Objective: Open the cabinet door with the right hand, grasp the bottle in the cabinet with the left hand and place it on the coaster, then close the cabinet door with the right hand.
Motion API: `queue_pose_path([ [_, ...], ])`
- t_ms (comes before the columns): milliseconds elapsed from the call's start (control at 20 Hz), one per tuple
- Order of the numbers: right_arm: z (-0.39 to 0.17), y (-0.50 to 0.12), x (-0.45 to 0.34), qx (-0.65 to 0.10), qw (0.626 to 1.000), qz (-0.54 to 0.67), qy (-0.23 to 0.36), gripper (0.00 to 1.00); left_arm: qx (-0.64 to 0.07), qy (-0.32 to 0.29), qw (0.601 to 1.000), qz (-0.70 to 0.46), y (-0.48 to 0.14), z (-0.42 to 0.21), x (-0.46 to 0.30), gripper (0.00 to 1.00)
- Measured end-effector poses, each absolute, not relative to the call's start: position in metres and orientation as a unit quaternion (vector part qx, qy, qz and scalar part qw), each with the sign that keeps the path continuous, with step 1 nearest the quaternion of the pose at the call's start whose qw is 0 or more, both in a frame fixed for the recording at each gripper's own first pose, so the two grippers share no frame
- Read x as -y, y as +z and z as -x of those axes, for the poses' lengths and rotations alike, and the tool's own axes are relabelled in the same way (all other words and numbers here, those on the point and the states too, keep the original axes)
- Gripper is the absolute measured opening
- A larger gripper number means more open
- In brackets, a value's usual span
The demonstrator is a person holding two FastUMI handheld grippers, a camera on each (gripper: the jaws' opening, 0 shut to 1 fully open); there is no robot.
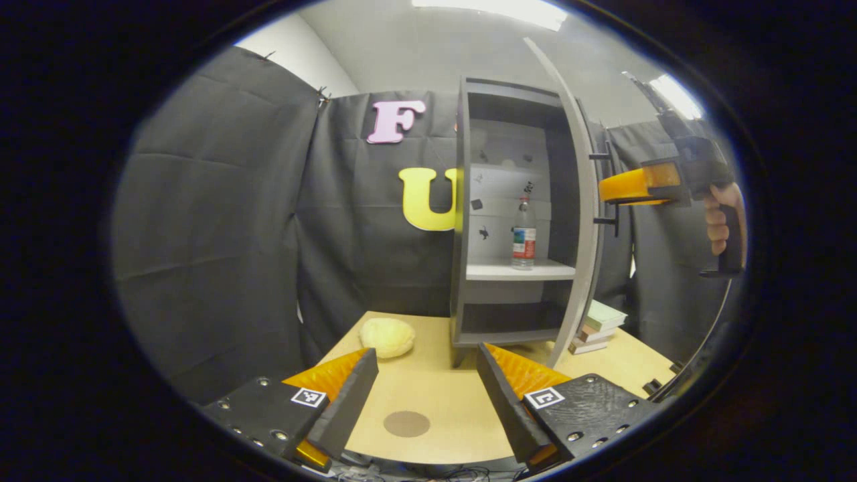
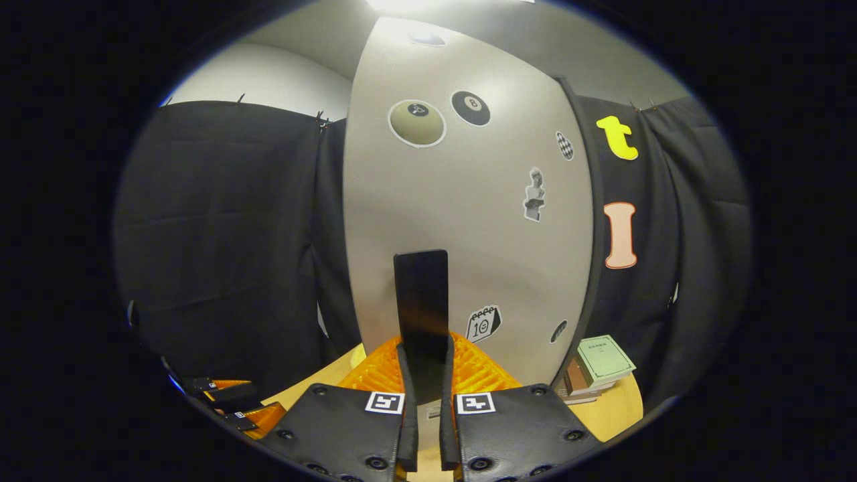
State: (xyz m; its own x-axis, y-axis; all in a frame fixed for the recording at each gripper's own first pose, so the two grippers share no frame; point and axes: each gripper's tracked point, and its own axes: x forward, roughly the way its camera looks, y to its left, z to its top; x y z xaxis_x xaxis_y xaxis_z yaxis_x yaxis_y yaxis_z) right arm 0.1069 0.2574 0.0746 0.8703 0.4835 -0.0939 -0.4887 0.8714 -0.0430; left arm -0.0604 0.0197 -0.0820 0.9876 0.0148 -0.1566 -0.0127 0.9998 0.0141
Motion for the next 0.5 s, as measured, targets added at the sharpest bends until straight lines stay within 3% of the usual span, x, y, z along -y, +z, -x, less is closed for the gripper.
queue_pose_path([
  [500,-0.089,0.077,-0.208,-0.046,0.984,0.017,0.17,0.12,-0.089,-0.073,0.993,0.001,-0.092,0.028,0.038,0.89],
])
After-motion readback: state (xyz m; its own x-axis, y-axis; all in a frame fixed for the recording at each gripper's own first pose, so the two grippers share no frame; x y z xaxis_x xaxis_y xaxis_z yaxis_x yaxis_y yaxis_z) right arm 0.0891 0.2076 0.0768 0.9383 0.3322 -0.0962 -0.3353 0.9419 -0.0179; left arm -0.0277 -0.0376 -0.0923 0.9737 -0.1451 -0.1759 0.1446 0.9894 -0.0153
